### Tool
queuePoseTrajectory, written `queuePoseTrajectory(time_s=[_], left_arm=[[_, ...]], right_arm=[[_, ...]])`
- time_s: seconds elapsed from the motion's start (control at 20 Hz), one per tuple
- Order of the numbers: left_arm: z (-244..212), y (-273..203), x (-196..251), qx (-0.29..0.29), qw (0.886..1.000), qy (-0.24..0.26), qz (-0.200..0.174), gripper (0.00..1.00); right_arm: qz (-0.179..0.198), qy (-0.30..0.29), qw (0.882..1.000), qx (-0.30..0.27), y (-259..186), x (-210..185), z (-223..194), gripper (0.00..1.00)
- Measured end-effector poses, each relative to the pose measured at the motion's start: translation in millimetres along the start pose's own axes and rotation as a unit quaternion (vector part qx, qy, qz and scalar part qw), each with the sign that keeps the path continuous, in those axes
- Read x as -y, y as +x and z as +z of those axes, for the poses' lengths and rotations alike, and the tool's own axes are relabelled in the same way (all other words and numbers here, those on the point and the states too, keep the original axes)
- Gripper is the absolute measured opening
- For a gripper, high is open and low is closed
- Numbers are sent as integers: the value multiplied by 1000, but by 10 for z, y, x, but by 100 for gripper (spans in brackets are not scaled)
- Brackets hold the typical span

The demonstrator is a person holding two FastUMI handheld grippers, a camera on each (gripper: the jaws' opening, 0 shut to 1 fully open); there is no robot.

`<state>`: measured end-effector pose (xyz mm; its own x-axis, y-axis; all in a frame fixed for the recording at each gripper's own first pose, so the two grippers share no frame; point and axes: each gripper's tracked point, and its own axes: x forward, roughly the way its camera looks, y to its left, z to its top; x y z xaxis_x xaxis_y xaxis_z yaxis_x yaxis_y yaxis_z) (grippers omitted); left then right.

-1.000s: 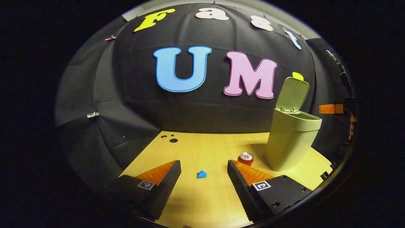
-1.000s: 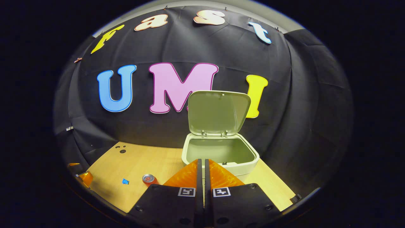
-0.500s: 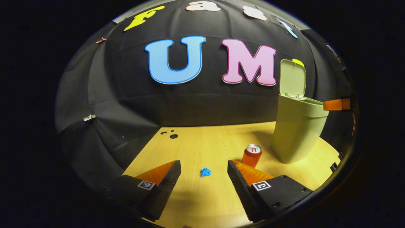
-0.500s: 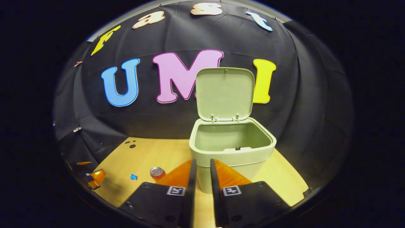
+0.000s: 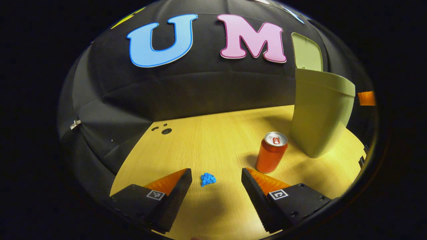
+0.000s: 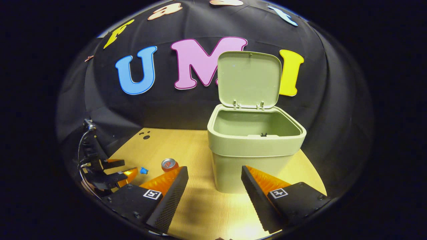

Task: Press the lid of the desktop garbage bin to open it, pick up the crumpled paper on the desktop and throw it into the bin, then pick up the pop can on the desktop and drop it into the bin, and finally close the garbage bin lid.

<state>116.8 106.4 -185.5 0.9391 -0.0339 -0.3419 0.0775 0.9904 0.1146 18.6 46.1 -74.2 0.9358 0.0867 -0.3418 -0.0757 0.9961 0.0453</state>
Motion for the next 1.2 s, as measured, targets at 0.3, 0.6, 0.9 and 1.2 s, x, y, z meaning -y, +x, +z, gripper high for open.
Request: queuePoseTrajectory(time_s=[0.3,0.6,0.9,1.2], left_arm=[[-281,471,-113,-41,999,-29,6,97],[-556,705,-151,-78,995,-65,11,95],[-709,814,-151,-96,992,-77,17,85],[-713,864,-214,-92,992,-76,33,69]], right_arm=[[1,-12,1000,-25,-38,28,-170,100],[0,-25,999,-42,-70,-16,-304,100],[8,-29,998,-53,-119,-102,-410,99],[11,-31,998,-58,-154,-107,-473,99]])
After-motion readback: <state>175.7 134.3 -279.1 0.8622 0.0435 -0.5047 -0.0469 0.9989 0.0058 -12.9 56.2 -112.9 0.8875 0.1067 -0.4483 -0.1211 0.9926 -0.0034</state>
